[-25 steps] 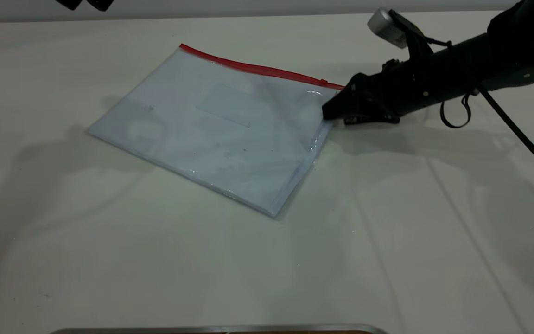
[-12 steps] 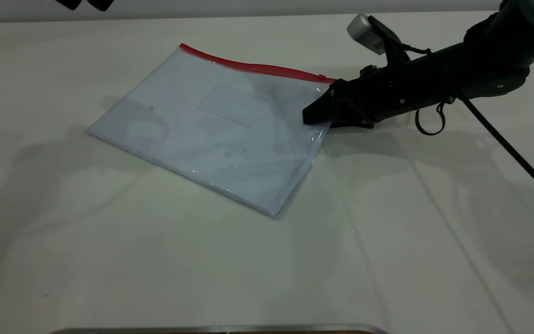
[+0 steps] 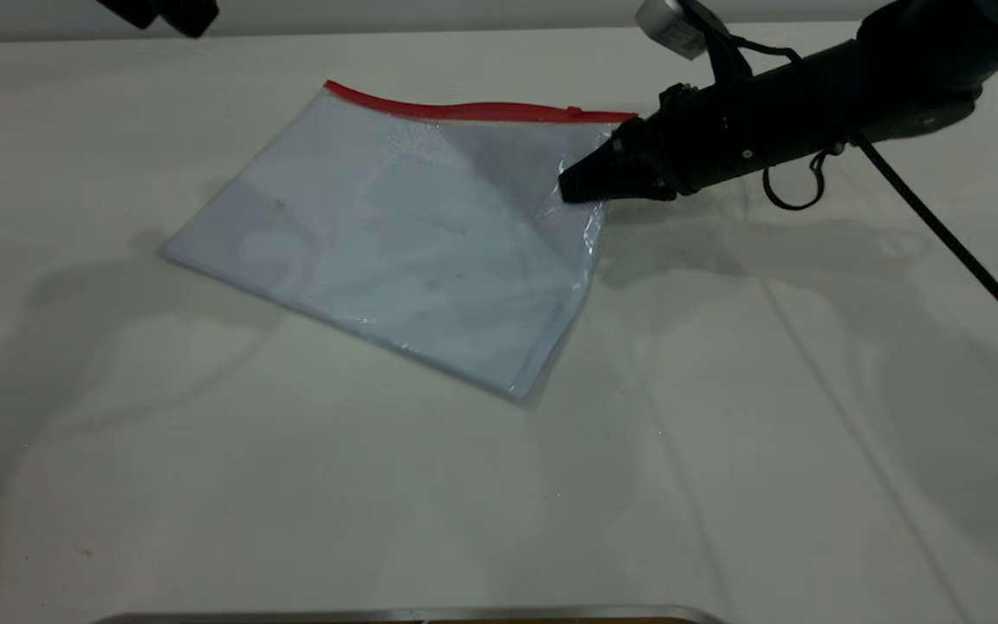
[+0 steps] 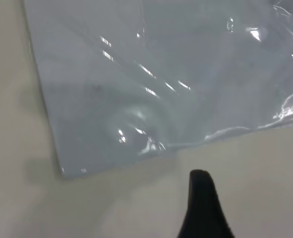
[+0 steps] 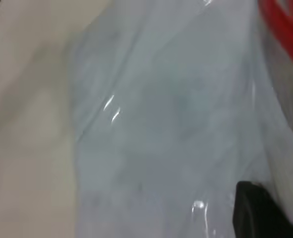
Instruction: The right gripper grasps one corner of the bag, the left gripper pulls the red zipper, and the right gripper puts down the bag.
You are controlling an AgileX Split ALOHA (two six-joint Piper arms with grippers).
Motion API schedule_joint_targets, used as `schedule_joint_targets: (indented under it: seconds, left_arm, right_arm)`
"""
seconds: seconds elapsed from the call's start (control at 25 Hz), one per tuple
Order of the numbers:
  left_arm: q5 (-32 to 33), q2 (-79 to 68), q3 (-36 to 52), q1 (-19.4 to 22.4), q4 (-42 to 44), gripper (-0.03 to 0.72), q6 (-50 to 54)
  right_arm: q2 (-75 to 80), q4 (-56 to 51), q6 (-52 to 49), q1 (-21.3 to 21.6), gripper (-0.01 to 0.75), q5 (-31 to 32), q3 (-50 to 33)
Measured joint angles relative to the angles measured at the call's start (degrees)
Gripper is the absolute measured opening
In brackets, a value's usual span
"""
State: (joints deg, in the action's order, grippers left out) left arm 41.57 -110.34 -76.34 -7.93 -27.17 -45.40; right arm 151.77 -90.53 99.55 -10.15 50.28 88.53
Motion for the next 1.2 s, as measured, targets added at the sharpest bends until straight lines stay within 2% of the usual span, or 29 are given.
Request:
schedule_joint_targets:
  seconds: [0.32, 0.44, 0.64, 0.84, 1.0, 1.2]
  left_arm:
    - [-0.22, -7.28, -1.89, -2.53, -4.1, 0.565, -17.48]
    - [-0.25, -10.91, -5.79, -4.8, -5.29, 0.565, -22.03]
    - [1.24, -17.24, -14.52, -9.16, -6.17, 0.565, -26.38]
    - [4.41, -23.1, -24.18, -12.71, -6.41, 0.565, -26.7]
    - [6.25, -26.85, -30.19, -13.51, -7.33, 0.565, -26.74]
    - [8.62, -29.06, -33.63, -13.51, -11.11, 0.565, -29.54]
  right_arm:
    - [-4.01, 28.05, -7.4, 0.64, 0.034, 13.1, 4.5]
    - [-4.21, 35.23, -12.31, 0.53, 0.034, 15.35, 7.82]
    - [-4.21, 36.03, -14.76, 0.53, 0.034, 14.28, 10.56]
    - [-4.21, 34.75, -12.84, 0.53, 0.034, 7.55, 10.81]
    - [-4.21, 32.85, -8.74, 0.53, 0.034, 4.95, 10.81]
    - [-4.21, 30.98, -2.3, 0.45, 0.034, 3.95, 10.81]
